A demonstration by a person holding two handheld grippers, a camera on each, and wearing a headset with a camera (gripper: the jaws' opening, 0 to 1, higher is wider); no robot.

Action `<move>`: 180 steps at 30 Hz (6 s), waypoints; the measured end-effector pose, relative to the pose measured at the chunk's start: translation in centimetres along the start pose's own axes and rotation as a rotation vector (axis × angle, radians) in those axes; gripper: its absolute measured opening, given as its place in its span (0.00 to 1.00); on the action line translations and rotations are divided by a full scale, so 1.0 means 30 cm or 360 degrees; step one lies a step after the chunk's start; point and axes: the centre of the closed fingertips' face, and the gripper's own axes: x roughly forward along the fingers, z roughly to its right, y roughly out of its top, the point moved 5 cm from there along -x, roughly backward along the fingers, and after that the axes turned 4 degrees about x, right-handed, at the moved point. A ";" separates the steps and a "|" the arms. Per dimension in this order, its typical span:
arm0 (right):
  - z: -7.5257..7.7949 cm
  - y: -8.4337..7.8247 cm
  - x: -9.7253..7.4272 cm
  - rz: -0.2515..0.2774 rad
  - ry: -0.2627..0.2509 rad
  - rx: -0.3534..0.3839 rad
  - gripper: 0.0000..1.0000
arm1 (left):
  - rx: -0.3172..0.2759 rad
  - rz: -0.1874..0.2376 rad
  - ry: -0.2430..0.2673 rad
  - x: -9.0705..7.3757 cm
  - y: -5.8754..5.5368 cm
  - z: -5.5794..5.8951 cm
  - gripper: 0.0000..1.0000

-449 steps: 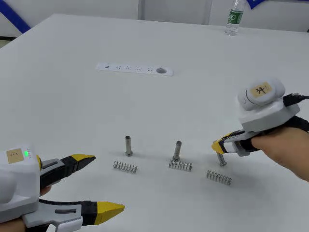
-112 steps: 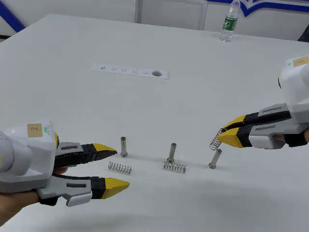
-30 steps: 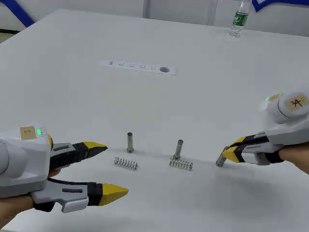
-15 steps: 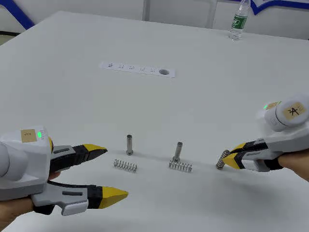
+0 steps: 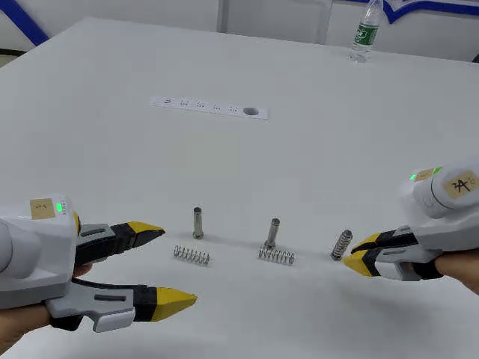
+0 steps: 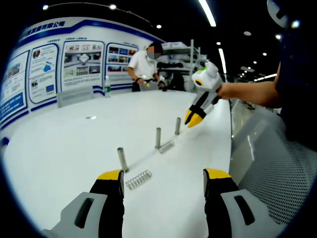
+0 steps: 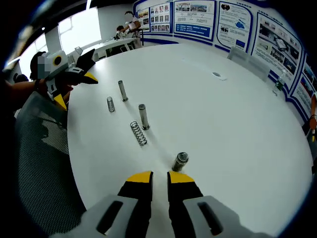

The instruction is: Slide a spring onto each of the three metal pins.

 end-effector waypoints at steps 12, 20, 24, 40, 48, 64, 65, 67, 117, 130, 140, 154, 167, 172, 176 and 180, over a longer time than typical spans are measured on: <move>-0.077 0.073 0.089 0.0000 0.0119 -0.0175 0.13 | 0.0006 0.0002 0.0000 -0.001 0.002 0.001 0.66; -0.079 0.112 0.159 -0.0036 0.0155 -0.0300 0.13 | 0.0008 -0.0002 0.0000 -0.001 0.002 0.000 0.65; -0.079 0.121 0.187 -0.0065 0.0167 -0.0361 0.13 | 0.0010 -0.0007 -0.0002 -0.001 0.002 0.000 0.65; -0.071 0.100 0.246 -0.0162 0.0224 -0.0454 0.12 | 0.0011 -0.0025 -0.0008 -0.001 -0.002 0.004 0.63; -0.078 0.095 0.237 -0.0167 0.0239 -0.0451 0.12 | 0.0018 -0.0034 -0.0025 0.000 -0.004 0.013 0.62; -0.169 0.150 0.125 -0.0145 0.0273 -0.0551 0.11 | 0.0148 -0.0112 -0.0236 0.066 0.016 0.063 0.53; -0.179 0.156 0.116 -0.0145 0.0283 -0.0558 0.11 | 0.0164 -0.0118 -0.0254 0.075 0.019 0.067 0.52; -0.202 0.168 0.100 -0.0139 0.0308 -0.0566 0.11 | 0.0183 -0.0126 -0.0277 0.089 0.025 0.073 0.52; -0.459 0.379 0.006 0.0173 0.0545 -0.0646 0.11 | 0.0359 -0.0027 -0.0393 0.164 0.080 0.113 0.12; -0.411 0.381 -0.016 0.0191 0.0492 -0.0601 0.11 | 0.0319 -0.0029 -0.0343 0.145 0.075 0.086 0.22; -0.316 0.392 -0.053 0.0244 0.0374 -0.0519 0.11 | 0.0248 0.0000 -0.0248 0.105 0.072 0.051 0.33; -0.159 0.414 -0.076 0.0333 0.0122 -0.0395 0.11 | 0.0135 0.0017 -0.0077 0.029 0.038 -0.009 0.46; -0.115 0.385 0.014 0.0303 0.0088 -0.0319 0.11 | 0.0053 0.0025 0.0025 -0.012 0.010 -0.034 0.55; -0.103 0.379 0.036 0.0286 0.0078 -0.0313 0.11 | 0.0033 0.0024 0.0045 -0.018 0.005 -0.041 0.59; -0.096 0.375 0.046 0.0280 0.0078 -0.0299 0.11 | 0.0026 0.0027 0.0051 -0.019 0.005 -0.044 0.60; -0.095 0.370 0.054 0.0274 0.0082 -0.0291 0.11 | 0.0020 0.0026 0.0050 -0.019 0.004 -0.044 0.61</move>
